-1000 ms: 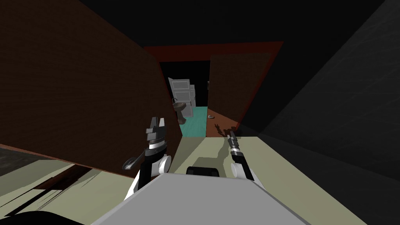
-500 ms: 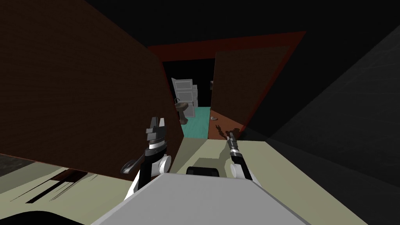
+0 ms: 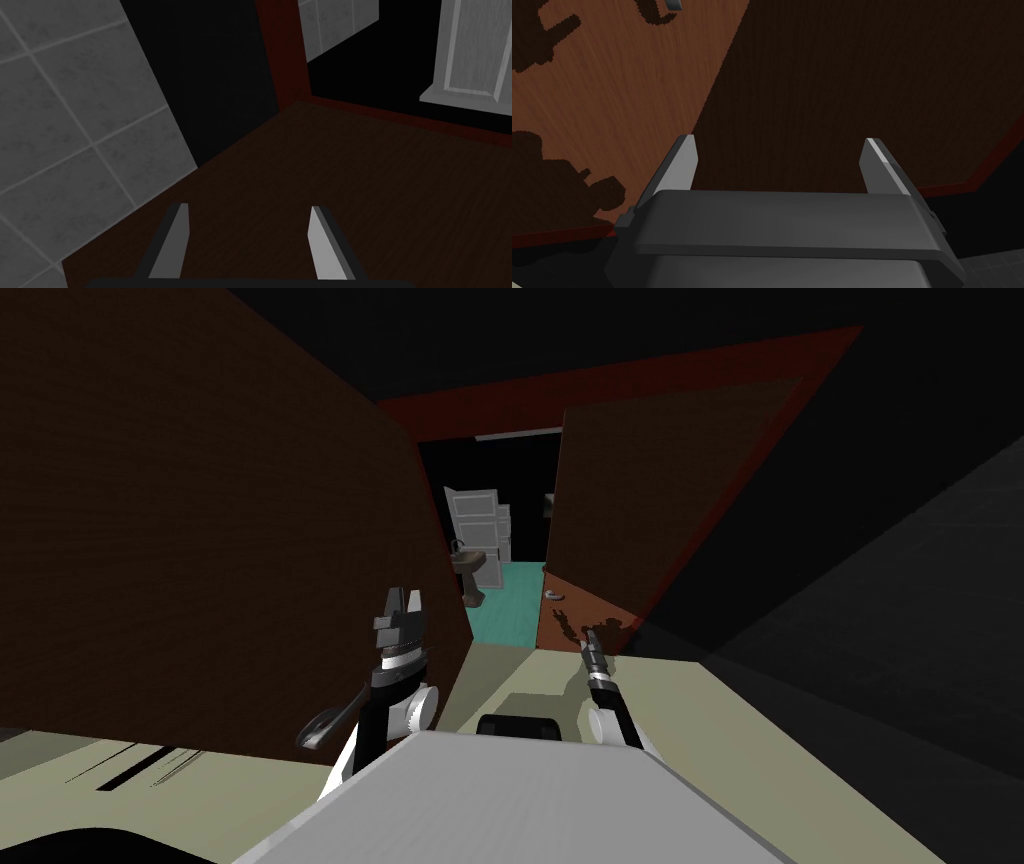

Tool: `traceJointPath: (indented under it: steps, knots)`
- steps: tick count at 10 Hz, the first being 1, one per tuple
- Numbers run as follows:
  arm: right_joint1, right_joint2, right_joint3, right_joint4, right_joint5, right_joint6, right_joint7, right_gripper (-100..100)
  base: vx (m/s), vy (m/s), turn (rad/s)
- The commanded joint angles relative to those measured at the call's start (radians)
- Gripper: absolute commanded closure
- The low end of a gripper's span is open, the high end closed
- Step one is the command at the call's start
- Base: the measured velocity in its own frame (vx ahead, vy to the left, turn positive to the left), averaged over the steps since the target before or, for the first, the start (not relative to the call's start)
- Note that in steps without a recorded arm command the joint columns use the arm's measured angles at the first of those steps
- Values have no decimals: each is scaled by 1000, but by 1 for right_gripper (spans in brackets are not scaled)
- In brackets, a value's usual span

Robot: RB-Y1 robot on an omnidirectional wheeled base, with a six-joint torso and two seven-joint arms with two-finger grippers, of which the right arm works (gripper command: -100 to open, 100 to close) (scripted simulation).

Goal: Pull the door open

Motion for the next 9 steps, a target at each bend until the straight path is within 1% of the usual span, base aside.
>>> traceJointPath:
  steps: [1,6,7,9]
  knots:
    - [-11,-3,3,36,-10,-13,3,-100,108,19,98]
    - [-41,-10,10,133,-41,-42,12,-100,101,-9,84]
    - [-53,-12,13,168,-53,-52,15,-100,136,0,138]
    - [-64,-14,15,203,-64,-63,18,-100,147,-19,90]
